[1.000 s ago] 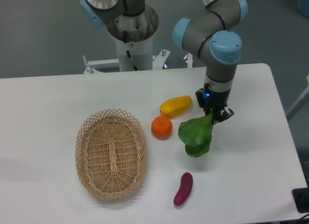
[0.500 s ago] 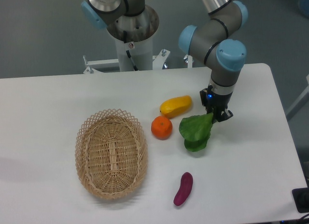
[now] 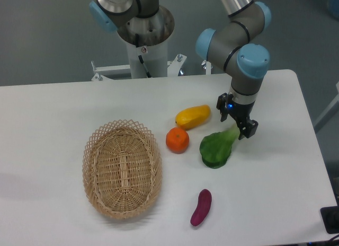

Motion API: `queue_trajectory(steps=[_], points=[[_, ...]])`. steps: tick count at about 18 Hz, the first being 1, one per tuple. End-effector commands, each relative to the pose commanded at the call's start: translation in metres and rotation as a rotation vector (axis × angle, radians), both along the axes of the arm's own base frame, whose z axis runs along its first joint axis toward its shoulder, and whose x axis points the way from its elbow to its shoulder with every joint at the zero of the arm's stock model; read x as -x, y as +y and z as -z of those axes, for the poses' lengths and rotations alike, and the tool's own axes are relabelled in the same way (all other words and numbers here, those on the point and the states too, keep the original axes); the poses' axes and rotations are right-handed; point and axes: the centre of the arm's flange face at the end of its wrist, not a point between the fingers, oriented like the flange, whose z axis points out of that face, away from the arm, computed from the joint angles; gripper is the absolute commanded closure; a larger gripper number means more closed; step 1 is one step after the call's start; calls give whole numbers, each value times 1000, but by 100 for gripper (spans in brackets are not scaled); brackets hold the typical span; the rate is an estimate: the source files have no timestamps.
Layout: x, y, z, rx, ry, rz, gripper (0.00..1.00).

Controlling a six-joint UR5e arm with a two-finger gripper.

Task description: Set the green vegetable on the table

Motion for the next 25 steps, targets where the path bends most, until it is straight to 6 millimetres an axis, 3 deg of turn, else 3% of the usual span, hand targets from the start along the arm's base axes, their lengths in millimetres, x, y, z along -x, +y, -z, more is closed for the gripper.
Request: queue_trajectory(steps=[9,14,18,25], points=[[19,-14,-99,-64,165,-42,0],[31,-28,-133,-67,132,-71,0],[43,-43,-156,-61,74,-86,0],[50,-58,-160,-33,76,21,0]])
